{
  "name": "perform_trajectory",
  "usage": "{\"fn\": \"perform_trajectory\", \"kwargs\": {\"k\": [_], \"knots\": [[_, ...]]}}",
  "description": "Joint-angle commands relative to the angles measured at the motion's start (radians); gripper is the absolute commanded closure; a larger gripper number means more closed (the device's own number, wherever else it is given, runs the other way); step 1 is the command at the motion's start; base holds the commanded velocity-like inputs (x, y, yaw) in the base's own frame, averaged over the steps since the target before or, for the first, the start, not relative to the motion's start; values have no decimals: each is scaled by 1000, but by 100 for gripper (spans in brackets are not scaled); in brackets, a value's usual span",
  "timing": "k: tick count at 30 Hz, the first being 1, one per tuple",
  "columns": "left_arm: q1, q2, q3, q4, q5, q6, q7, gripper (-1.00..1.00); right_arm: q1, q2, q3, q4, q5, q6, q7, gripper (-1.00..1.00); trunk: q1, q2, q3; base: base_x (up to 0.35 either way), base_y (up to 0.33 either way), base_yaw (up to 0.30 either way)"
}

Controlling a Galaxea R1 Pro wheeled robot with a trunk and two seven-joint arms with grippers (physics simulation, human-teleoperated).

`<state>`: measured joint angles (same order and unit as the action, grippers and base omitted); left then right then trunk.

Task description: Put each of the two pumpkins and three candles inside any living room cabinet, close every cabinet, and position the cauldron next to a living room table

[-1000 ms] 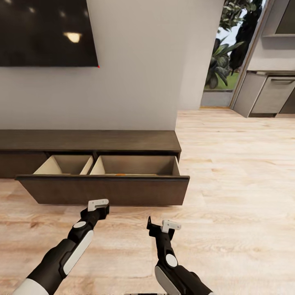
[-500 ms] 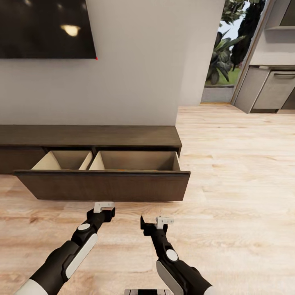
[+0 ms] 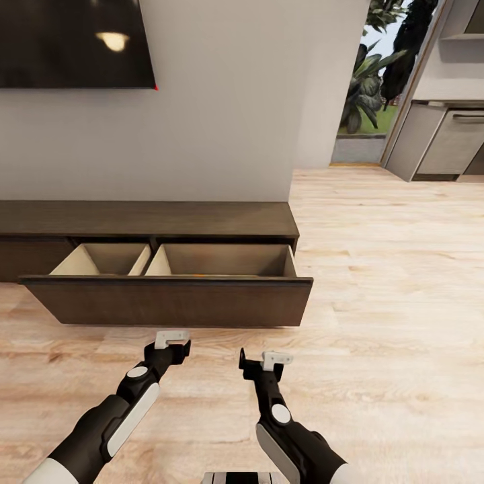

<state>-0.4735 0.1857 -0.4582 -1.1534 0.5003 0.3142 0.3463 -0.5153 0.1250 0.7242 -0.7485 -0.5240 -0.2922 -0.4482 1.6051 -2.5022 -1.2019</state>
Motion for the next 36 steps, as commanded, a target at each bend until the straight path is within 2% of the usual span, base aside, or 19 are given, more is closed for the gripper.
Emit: {"fn": "perform_trajectory", "kwargs": {"k": [1,7,12,21,36], "knots": [[-1,1,-3,-2,10,2,9,-100,-1,0,5,0,-5,-8,-11,-100,0,0,-1,0,0,0],[-1,1,-1,-4,9,2,12,-100,-2,1,5,-1,0,-10,-47,-100,0,0,-1,29,0,0],[-1,1,-1,-9,9,2,12,-100,-2,1,4,-3,-2,-6,-62,-100,0,0,-1,233,0,0],[-1,1,2,-10,9,3,13,-100,-2,-2,-16,-4,-2,1,-27,-100,0,0,-1,60,0,0],[-1,4,7,-9,9,4,11,-100,-2,-1,-20,-10,-3,-6,-26,-100,0,0,-1,80,53,0]]}}
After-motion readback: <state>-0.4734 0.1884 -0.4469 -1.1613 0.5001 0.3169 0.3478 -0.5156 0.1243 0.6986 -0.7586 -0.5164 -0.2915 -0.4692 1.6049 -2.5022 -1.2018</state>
